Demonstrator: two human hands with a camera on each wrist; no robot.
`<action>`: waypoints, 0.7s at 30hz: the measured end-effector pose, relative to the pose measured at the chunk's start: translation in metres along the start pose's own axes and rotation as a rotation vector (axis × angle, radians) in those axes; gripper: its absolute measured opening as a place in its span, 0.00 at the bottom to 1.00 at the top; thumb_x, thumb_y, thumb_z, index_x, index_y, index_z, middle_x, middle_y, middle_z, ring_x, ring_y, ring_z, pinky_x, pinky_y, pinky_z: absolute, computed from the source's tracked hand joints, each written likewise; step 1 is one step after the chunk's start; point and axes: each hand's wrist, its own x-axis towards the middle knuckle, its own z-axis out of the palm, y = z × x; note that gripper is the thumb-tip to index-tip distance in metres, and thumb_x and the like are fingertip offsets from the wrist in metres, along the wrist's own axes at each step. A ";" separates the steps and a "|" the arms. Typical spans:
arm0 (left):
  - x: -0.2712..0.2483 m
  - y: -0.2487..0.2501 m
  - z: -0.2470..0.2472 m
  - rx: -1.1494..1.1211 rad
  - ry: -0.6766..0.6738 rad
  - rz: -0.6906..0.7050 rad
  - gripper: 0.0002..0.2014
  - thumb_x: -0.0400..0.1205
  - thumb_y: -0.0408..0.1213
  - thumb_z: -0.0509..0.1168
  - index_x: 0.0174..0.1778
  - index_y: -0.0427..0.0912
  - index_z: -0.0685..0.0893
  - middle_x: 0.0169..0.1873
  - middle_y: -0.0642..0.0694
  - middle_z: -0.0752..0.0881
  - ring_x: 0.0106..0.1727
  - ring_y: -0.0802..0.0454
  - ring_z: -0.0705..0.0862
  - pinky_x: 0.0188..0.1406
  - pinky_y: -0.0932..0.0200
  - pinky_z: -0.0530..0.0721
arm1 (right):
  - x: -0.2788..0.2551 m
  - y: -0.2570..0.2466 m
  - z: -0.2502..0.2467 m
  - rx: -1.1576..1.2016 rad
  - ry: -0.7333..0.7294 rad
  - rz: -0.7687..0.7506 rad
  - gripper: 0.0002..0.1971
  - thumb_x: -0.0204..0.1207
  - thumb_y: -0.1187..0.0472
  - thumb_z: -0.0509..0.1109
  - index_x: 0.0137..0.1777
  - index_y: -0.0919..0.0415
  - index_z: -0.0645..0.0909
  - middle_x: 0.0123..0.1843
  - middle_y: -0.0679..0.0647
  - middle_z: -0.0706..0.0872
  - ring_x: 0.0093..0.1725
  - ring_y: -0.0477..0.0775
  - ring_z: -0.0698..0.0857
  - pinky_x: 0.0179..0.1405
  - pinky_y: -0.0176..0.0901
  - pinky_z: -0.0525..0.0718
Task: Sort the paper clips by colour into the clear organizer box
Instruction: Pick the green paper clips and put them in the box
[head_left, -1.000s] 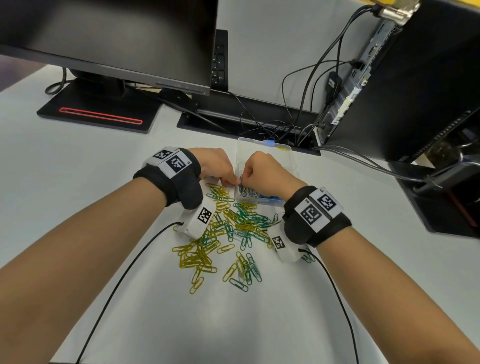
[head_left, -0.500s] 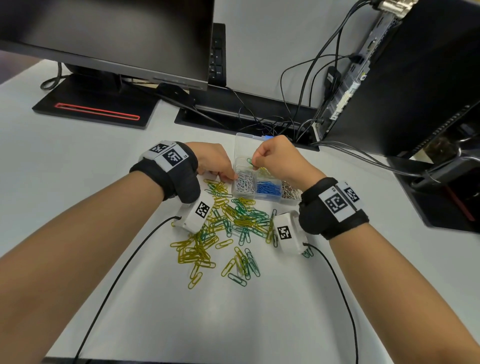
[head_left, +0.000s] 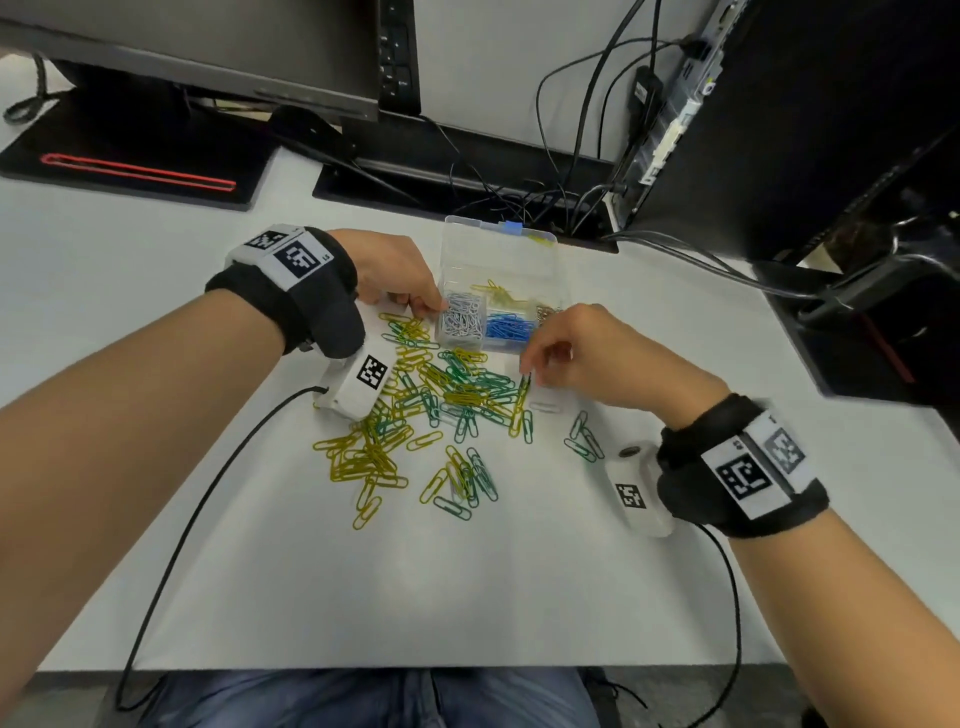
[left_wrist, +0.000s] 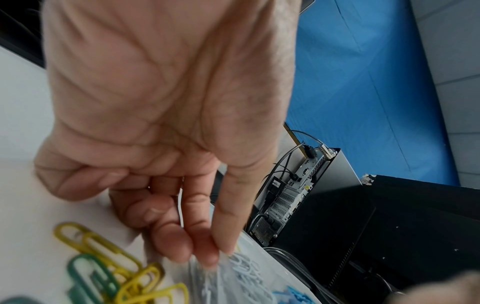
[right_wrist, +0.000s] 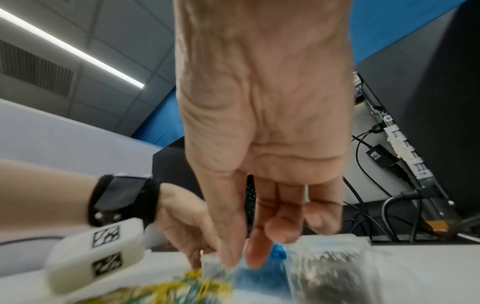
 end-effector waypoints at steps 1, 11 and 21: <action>0.000 0.000 0.000 0.008 0.001 -0.003 0.14 0.78 0.43 0.71 0.48 0.34 0.88 0.40 0.44 0.82 0.44 0.48 0.73 0.42 0.55 0.70 | -0.004 0.002 0.004 -0.038 -0.025 0.040 0.08 0.71 0.70 0.72 0.45 0.59 0.89 0.41 0.52 0.86 0.36 0.44 0.79 0.35 0.25 0.74; -0.004 -0.001 0.004 -0.034 0.024 -0.009 0.10 0.78 0.42 0.71 0.43 0.36 0.87 0.38 0.45 0.83 0.45 0.48 0.74 0.44 0.54 0.70 | -0.006 0.001 0.020 -0.162 -0.175 0.155 0.03 0.74 0.69 0.69 0.42 0.61 0.82 0.42 0.55 0.83 0.40 0.52 0.78 0.37 0.40 0.76; -0.003 -0.004 0.005 -0.052 0.047 0.041 0.12 0.77 0.41 0.72 0.41 0.34 0.89 0.43 0.39 0.88 0.44 0.46 0.80 0.53 0.48 0.81 | 0.031 -0.022 -0.004 0.041 0.209 0.013 0.07 0.73 0.73 0.68 0.37 0.62 0.84 0.33 0.47 0.82 0.32 0.41 0.77 0.31 0.26 0.75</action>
